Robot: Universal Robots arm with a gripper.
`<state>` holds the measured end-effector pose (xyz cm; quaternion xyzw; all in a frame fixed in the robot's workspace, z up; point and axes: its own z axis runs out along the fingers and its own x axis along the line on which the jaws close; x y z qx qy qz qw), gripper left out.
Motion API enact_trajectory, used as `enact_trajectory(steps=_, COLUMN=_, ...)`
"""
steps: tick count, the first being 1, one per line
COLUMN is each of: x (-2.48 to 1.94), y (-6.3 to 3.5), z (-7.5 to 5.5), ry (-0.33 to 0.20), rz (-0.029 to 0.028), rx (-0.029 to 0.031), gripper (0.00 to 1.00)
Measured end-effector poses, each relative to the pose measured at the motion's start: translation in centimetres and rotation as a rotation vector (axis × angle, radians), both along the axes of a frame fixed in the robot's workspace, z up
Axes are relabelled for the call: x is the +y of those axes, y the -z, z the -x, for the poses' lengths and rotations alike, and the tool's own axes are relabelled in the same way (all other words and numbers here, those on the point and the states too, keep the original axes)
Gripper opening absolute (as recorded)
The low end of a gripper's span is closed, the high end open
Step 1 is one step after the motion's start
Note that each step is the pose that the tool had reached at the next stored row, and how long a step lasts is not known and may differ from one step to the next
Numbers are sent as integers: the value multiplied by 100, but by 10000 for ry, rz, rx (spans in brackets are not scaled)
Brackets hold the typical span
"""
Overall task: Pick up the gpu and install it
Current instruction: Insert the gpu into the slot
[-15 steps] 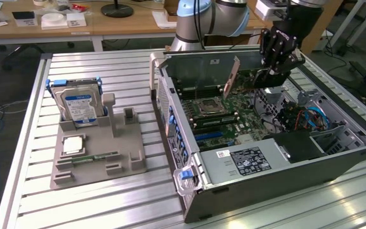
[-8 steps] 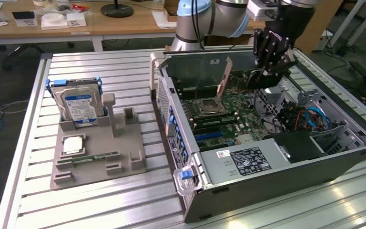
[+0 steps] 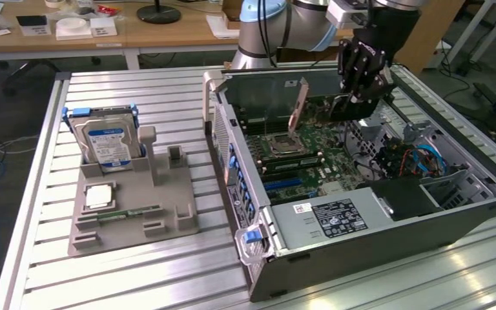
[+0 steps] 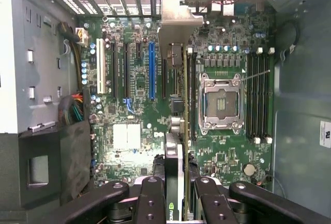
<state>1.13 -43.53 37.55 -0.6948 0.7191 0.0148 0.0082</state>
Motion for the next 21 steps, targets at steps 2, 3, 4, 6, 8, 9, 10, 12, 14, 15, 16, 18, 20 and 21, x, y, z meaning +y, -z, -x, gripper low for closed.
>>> enact_trajectory(steps=2, x=-1, y=0, z=1, ry=0, rz=0, rx=0, gripper=27)
enact_trajectory(steps=3, x=-9, y=1, z=2, ry=2, rz=-3, rx=-1, gripper=27)
enact_trajectory(steps=4, x=-21, y=1, z=2, ry=3, rz=-2, rx=0, gripper=27)
enact_trajectory(steps=6, x=-50, y=0, z=3, ry=1, rz=0, rx=0, gripper=27)
enact_trajectory(steps=8, x=-91, y=0, z=7, ry=2, rz=0, rx=0, gripper=27)
enact_trajectory(steps=9, x=-112, y=0, z=9, ry=1, rz=0, rx=-1, gripper=27)
enact_trajectory(steps=10, x=-132, y=1, z=12, ry=2, rz=-1, rx=0, gripper=27)
enact_trajectory(steps=12, x=-161, y=1, z=16, ry=3, rz=-1, rx=-1, gripper=27)
enact_trajectory(steps=14, x=-164, y=2, z=17, ry=2, rz=0, rx=0, gripper=27)
enact_trajectory(steps=15, x=-164, y=2, z=17, ry=1, rz=0, rx=0, gripper=27)
enact_trajectory(steps=16, x=-164, y=2, z=17, ry=1, rz=0, rx=0, gripper=27)
enact_trajectory(steps=18, x=-164, y=2, z=17, ry=1, rz=0, rx=0, gripper=27)
enact_trajectory(steps=20, x=-165, y=3, z=27, ry=4, rz=-2, rx=-1, gripper=27)
enact_trajectory(steps=21, x=-164, y=3, z=38, ry=2, rz=-7, rx=0, gripper=27)
